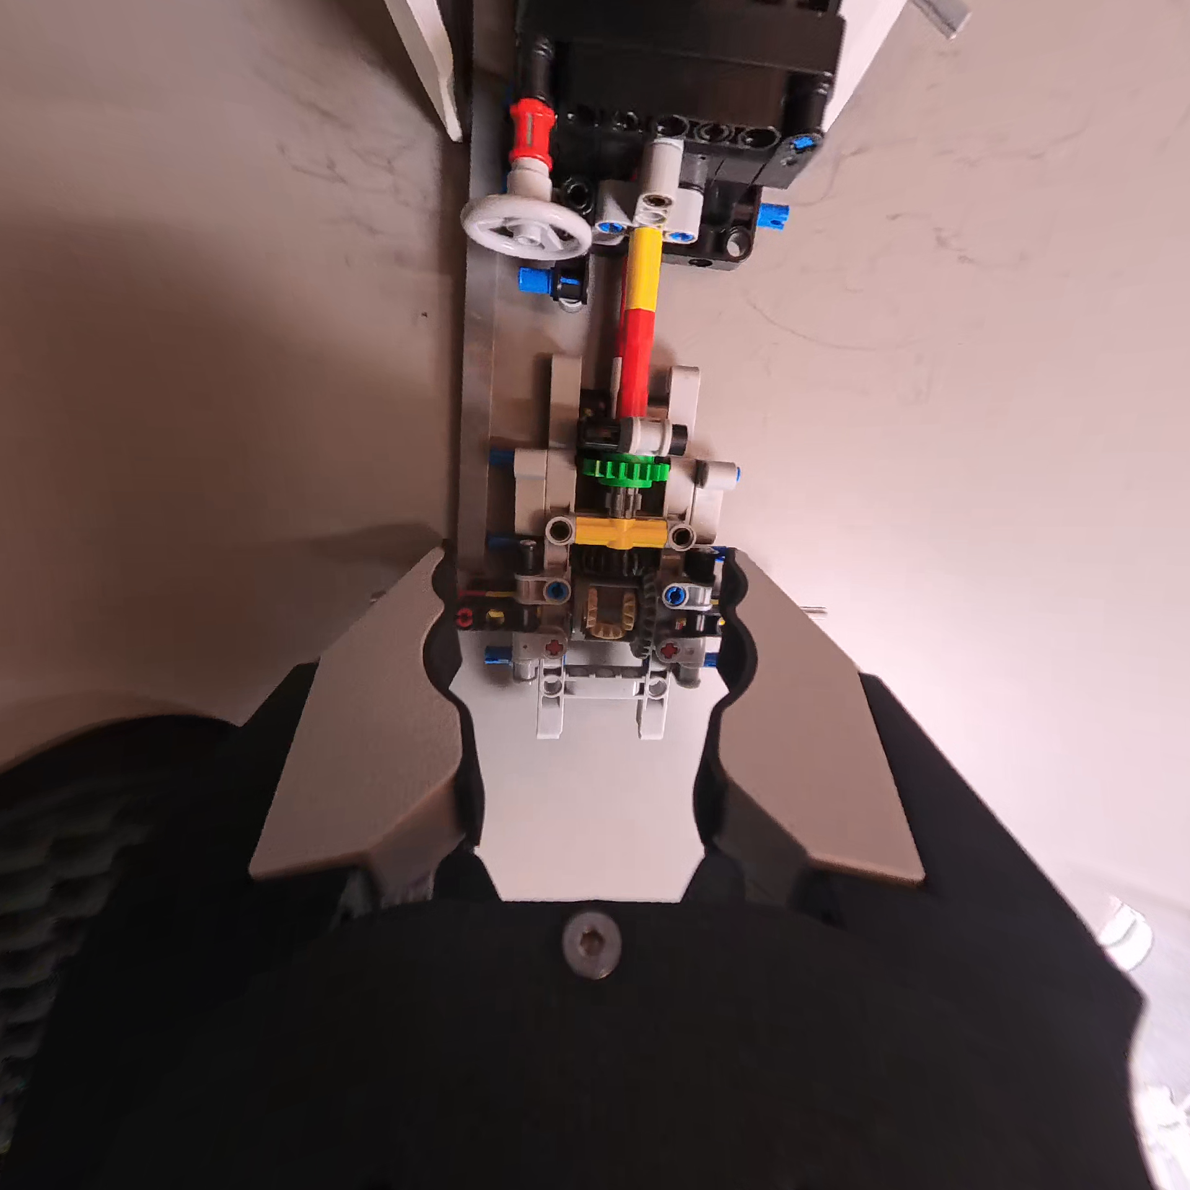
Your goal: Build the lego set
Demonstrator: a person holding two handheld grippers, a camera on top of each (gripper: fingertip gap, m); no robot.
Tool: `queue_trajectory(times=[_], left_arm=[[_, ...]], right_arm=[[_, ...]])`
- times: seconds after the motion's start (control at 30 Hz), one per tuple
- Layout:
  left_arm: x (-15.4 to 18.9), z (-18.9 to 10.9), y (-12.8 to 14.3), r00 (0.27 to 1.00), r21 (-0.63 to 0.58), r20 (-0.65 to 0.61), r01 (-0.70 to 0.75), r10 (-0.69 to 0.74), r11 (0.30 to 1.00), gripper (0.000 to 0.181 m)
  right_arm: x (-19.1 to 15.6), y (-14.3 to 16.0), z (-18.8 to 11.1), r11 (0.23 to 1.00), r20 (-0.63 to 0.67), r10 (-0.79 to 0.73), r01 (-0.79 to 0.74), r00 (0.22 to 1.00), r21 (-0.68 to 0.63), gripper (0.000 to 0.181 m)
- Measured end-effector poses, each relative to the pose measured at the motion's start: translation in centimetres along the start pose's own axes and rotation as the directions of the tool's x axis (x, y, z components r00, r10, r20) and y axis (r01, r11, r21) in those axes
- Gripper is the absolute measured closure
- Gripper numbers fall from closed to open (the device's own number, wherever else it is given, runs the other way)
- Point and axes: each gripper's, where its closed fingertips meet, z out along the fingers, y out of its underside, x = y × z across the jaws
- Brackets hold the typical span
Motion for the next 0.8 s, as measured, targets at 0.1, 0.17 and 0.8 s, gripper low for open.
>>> queue_trajectory(times=[0.1, 0.17, 0.8], left_arm=[[-0.01, 0.0, -0.01, 1.0, 0.005, 0.002, -0.001, 0.001, 1.0, 0.107], [0.0, -0.01, -0.02, 1.0, 0.008, 0.004, -0.003, 0.003, 1.0, 0.107], [0.29, 0.06, -0.13, 1.0, 0.017, 0.008, 0.028, -0.028, 0.999, 0.107]], right_arm=[[-0.02, -0.01, 0.0, 1.0, 0.004, 0.01, -0.01, 1.0, 0.017, 0.104], [-0.08, -0.03, -0.04, 1.0, -0.002, 0.008, -0.008, 1.0, 0.02, 0.105], [-0.43, 0.25, -0.3, 0.992, -0.047, 0.016, -0.022, 0.999, -0.121, 0.108]])
